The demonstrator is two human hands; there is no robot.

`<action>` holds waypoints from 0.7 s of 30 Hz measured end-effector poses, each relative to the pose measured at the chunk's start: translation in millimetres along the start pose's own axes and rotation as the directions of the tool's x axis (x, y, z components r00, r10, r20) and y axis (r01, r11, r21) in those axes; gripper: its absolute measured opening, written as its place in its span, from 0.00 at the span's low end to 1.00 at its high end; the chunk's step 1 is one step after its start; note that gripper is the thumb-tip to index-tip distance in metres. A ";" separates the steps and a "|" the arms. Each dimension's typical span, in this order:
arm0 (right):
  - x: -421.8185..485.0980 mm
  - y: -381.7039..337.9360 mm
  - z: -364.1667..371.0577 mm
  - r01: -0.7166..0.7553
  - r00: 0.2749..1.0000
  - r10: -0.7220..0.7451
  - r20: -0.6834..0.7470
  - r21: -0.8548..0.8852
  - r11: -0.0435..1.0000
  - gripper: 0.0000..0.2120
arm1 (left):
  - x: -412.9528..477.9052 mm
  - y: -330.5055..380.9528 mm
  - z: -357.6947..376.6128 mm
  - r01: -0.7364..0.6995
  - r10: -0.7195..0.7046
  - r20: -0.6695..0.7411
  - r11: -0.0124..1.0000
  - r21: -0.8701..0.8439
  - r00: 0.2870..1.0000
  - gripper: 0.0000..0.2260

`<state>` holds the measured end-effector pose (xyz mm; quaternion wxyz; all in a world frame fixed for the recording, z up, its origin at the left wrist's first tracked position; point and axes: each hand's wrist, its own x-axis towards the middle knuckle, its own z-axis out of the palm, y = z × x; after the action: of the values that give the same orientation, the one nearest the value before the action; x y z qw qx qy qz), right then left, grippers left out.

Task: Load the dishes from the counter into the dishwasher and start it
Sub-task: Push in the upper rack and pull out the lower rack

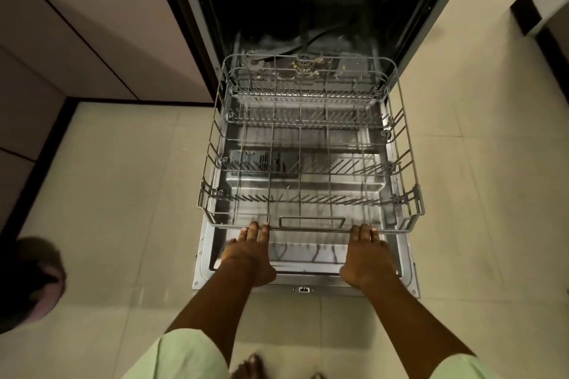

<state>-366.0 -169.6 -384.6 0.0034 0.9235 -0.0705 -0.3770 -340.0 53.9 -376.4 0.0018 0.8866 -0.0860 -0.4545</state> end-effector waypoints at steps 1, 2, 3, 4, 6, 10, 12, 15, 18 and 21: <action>0.3 1.1 -0.3 0.001 1.000 -0.001 0.013 0.011 1.000 0.43 | -0.3 -1.2 0.9 -0.001 0.001 0.004 1.000 -0.015 1.000 0.43; 0.9 2.2 -1.8 0.000 1.000 0.000 0.025 0.020 1.000 0.42 | -1.0 -2.1 1.6 -0.004 0.004 0.003 1.000 -0.026 1.000 0.43; 1.6 3.2 -3.7 -0.001 0.999 0.000 0.038 0.023 1.000 0.42 | -3.3 -2.5 2.7 -0.006 0.006 -0.003 0.999 -0.032 1.000 0.42; 2.0 3.8 -5.8 0.000 0.999 -0.001 0.042 0.019 1.000 0.41 | -5.8 -2.6 4.1 -0.007 0.006 -0.018 0.999 -0.037 1.000 0.40; 1.8 2.2 -10.6 0.005 1.000 -0.005 0.015 0.010 1.000 0.40 | -10.7 -4.6 7.4 -0.004 0.000 -0.066 0.999 -0.053 0.998 0.38; -4.2 -11.4 -18.0 0.013 0.993 -0.011 -0.119 0.019 1.000 0.38 | -21.5 -15.4 11.6 0.002 -0.013 -0.160 0.998 -0.070 0.987 0.35; -11.7 -20.9 -19.2 -0.006 0.987 0.012 -0.160 0.035 0.999 0.38 | -31.5 -22.0 10.3 0.013 -0.030 -0.213 0.997 -0.080 0.976 0.34; -27.3 -35.3 -20.7 -0.065 0.972 0.080 -0.222 0.072 0.995 0.40 | -51.5 -33.3 7.9 0.039 -0.064 -0.276 0.994 -0.098 0.959 0.33; -47.7 -55.3 -25.1 -0.037 0.970 0.057 -0.237 0.087 0.996 0.41 | -77.4 -46.7 8.1 0.074 -0.106 -0.299 0.991 -0.114 0.948 0.33; -73.4 -79.0 -33.5 0.037 0.967 -0.017 -0.256 0.075 0.996 0.41 | -109.7 -54.8 5.5 0.104 -0.145 -0.321 0.984 -0.143 0.936 0.33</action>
<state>-384.3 -83.2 -314.2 -0.0295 0.9646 -0.0718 -0.2520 -398.9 125.2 -295.8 0.0425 0.9520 0.0003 -0.3031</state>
